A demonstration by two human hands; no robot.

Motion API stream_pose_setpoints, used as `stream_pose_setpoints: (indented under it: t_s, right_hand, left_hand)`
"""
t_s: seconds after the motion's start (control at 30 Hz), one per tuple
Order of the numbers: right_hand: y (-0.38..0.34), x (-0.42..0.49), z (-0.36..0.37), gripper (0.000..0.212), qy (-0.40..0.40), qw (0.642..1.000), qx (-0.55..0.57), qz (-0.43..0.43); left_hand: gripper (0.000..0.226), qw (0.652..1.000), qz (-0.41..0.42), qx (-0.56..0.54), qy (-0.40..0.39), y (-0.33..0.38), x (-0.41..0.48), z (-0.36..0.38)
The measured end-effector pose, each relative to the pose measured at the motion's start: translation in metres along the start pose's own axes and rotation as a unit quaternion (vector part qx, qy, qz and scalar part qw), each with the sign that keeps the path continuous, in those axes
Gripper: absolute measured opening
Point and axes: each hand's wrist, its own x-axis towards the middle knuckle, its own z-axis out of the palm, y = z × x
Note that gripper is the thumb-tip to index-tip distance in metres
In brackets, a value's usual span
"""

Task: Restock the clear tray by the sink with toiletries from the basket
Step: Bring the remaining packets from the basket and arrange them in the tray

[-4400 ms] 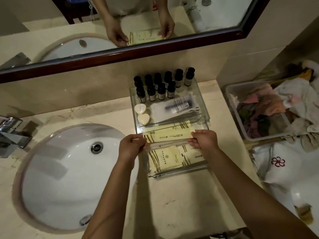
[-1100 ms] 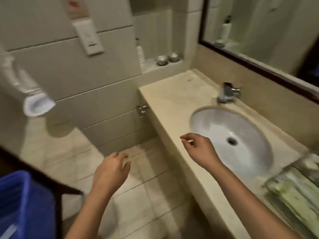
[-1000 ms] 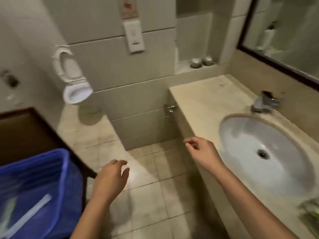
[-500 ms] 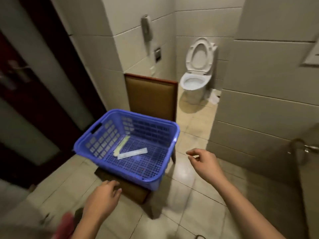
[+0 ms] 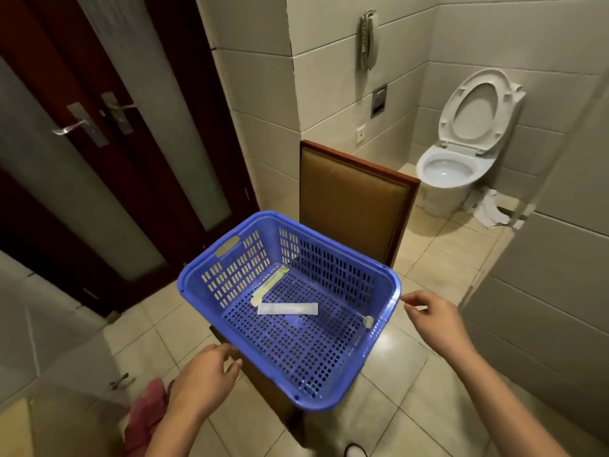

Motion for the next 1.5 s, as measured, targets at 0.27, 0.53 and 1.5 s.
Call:
stream_pose_setpoints:
  t_s: [0.27, 0.53, 1.5]
  right_hand:
    - [-0.008, 0.078, 0.017, 0.020, -0.040, 0.998, -0.024, 0.034]
    - [-0.044, 0.113, 0.088, 0.022, -0.183, 0.980, -0.079, 0.019]
    - [0.005, 0.239, 0.464, 0.032, -0.334, 0.910, -0.134, 0.205]
  left_hand:
    - [0.034, 0.998, 0.008, -0.045, -0.052, 0.043, 0.066, 0.022]
    - [0.030, 0.989, -0.043, -0.053, -0.129, 0.016, 0.102, 0.033]
    - [0.078, 0.864, -0.385, -0.226, -0.232, -0.090, 0.478, 0.216]
